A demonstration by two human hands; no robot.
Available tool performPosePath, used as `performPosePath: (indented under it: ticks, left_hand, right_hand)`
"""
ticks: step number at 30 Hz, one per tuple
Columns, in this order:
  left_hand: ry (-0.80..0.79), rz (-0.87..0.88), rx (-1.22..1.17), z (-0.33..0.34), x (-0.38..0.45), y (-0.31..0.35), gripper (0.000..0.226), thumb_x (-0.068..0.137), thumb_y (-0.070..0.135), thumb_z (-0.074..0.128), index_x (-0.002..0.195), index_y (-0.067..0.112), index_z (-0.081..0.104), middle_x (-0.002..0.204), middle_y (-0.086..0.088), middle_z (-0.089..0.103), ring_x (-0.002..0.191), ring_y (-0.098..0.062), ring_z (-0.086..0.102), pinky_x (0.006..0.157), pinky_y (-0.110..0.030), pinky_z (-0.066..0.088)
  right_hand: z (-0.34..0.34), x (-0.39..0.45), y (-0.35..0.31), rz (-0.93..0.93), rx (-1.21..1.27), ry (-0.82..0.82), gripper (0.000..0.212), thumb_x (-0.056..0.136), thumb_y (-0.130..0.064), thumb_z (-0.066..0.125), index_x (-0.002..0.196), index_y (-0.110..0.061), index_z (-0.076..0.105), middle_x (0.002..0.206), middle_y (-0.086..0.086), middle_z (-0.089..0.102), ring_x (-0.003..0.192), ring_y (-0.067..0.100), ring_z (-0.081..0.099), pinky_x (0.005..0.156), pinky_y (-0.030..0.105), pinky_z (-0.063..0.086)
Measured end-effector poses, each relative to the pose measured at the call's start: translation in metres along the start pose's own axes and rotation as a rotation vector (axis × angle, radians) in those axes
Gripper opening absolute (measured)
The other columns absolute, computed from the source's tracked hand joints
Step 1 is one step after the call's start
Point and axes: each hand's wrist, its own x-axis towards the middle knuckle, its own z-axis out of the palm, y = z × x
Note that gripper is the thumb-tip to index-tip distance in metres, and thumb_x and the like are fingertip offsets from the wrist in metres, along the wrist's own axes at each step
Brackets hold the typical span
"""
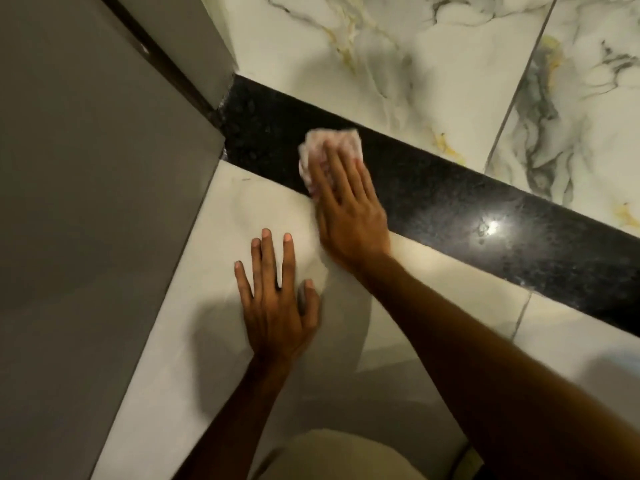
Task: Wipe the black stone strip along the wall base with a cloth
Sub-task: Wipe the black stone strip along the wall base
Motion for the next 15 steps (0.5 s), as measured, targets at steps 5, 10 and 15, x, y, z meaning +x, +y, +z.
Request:
performPosePath:
  ticks: [5, 10, 15]
  left_hand:
    - [0.009, -0.095, -0.022, -0.005, 0.002, 0.002, 0.072, 0.107, 0.050, 0.036, 0.171, 0.018, 0.030, 0.180, -0.014, 0.021, 0.167, -0.034, 0.020, 0.134, -0.064, 0.021]
    - [0.049, -0.093, -0.016, 0.007, -0.001, -0.001, 0.073, 0.108, 0.053, 0.032, 0.172, 0.020, 0.025, 0.182, -0.010, 0.018, 0.170, -0.029, 0.014, 0.138, -0.056, 0.010]
    - [0.099, -0.224, -0.041, 0.010, 0.002, -0.001, 0.074, 0.106, 0.049, 0.038, 0.169, 0.010, 0.032, 0.179, -0.013, 0.026, 0.167, -0.031, 0.024, 0.138, -0.054, 0.010]
  right_hand:
    - [-0.016, -0.067, 0.027, 0.029, -0.033, -0.048, 0.059, 0.114, -0.030, 0.035, 0.170, -0.017, 0.024, 0.180, 0.015, 0.019, 0.168, 0.031, 0.009, 0.138, 0.055, 0.017]
    - [-0.009, 0.022, 0.005, 0.382, 0.023, 0.087, 0.061, 0.116, -0.028, 0.032, 0.172, -0.010, 0.014, 0.180, 0.020, 0.010, 0.169, 0.037, 0.007, 0.140, 0.051, 0.007]
    - [0.005, 0.047, -0.033, -0.303, 0.012, -0.181, 0.066, 0.114, -0.026, 0.036, 0.172, -0.016, 0.008, 0.182, 0.014, 0.004, 0.170, 0.030, 0.003, 0.140, 0.046, 0.006]
